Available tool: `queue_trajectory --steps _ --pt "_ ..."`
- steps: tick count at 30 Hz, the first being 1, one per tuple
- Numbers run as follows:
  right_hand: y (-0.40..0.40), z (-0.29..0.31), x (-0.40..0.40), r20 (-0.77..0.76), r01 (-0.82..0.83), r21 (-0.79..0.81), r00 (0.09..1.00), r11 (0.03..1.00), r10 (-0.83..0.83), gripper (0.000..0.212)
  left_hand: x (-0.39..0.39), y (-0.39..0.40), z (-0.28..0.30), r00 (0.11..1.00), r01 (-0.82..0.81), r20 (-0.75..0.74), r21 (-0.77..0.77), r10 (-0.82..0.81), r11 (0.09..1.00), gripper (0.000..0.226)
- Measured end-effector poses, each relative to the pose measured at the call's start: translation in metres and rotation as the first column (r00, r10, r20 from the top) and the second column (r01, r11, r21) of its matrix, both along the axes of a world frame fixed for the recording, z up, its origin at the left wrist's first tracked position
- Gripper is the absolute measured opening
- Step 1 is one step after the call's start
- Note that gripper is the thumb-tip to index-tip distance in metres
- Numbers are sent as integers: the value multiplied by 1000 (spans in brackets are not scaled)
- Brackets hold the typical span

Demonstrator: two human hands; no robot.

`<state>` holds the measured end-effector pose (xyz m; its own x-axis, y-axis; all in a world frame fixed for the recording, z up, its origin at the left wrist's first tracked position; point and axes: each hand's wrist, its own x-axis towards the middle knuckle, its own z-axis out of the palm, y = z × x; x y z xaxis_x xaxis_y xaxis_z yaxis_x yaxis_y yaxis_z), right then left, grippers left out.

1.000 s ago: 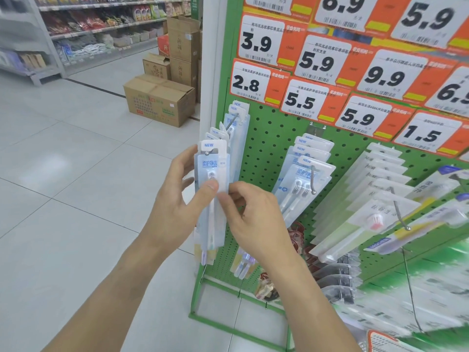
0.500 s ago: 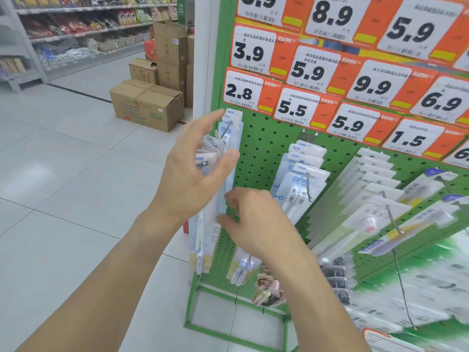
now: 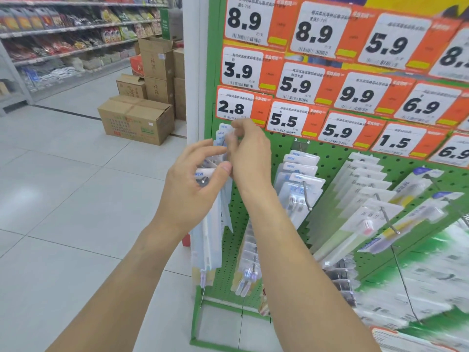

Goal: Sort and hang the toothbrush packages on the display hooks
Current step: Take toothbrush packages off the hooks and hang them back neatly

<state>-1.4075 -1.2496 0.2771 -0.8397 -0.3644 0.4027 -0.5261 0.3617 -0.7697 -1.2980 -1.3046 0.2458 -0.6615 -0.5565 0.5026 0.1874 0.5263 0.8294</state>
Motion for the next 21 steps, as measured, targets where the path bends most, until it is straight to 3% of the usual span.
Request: queue_trajectory --steps 6,11,21 --pt "-4 -5 -14 64 47 -90 997 995 -41 2 0 -2 0 999 43 29 30 -44 999 24" --pt "1 -2 -9 88 -4 -127 996 992 15 6 -2 -2 0 999 28 35 13 -28 1000 23" --pt "16 -5 9 -123 35 -104 991 994 -48 7 -3 -2 1 997 7 82 3 -7 1000 30"
